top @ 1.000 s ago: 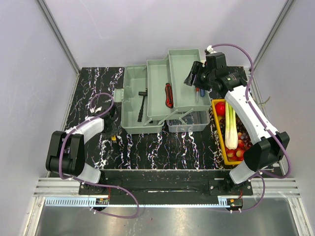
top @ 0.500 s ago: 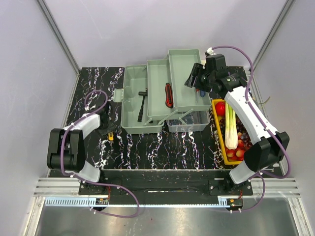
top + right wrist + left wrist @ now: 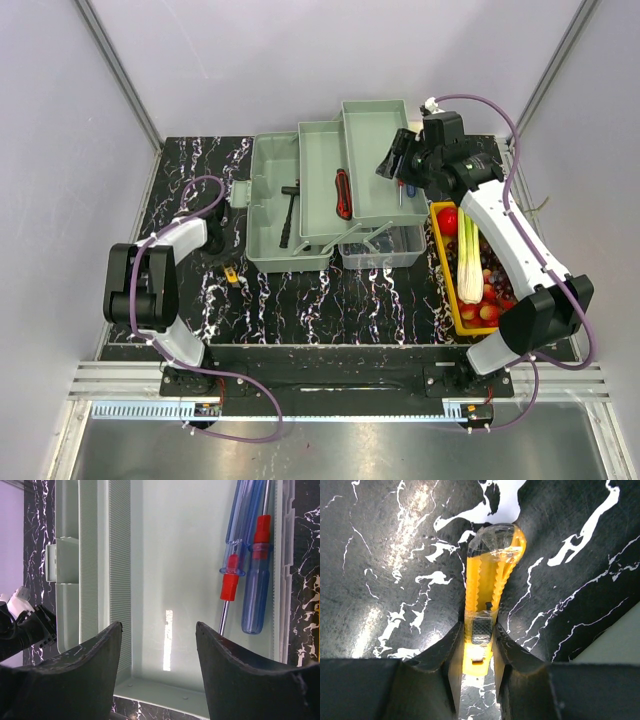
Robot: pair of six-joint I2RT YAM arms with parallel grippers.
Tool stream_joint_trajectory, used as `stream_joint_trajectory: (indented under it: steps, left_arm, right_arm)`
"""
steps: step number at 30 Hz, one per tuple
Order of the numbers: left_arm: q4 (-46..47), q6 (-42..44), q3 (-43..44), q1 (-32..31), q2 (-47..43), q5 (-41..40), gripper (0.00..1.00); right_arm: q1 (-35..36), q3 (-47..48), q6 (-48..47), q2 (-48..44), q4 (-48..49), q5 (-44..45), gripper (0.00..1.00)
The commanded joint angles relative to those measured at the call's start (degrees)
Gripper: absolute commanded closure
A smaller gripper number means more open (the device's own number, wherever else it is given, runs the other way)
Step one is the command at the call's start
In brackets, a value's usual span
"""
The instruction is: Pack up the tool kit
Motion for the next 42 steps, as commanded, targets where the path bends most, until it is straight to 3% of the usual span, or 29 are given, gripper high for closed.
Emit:
stream_joint_trajectory:
  steps: [1, 3, 10, 16, 24, 33, 42]
  left_arm:
    - [-2.23, 1.11, 1.93, 0.76, -0.36, 0.28, 0.92]
    - [-3.55, 1.12, 2.8, 1.37, -1.5, -0.25, 1.0]
    - [-9.96, 1.03, 10.17, 3.39, -9.67, -1.75, 1.0]
    - [-12.69, -0.29, 16.42, 3.57, -17.76, 0.44, 1.0]
    - [-10.16, 1.2, 23.62, 2.7, -22.25, 12.73, 1.0]
    - [-3.21, 0.86, 37.86, -9.69, -12.07, 24.96, 1.0]
    - [0.05, -0.47, 46.31, -19.97, 1.64, 27.53, 1.0]
  right_arm:
    - [-0.37, -0.55, -0.68, -2.64, 2.72, -3.06, 0.34]
    - [-0.37, -1.08, -1.81, -3.17, 3.43, -4.64, 0.32]
    - [-0.37, -6.79, -4.28, -7.91, 11.33, -12.63, 0.15]
    - [-0.37, -6.71, -3.41, -7.39, 13.01, -15.45, 0.13]
    - [-0.37, -6.35, -3.23, -7.56, 13.19, -13.27, 0.13]
    - [-0.54, -7.94, -1.03, -10.28, 12.75, -0.7, 0.12]
    - [-2.3, -10.75, -0.06, -14.41, 11.25, 6.07, 0.12]
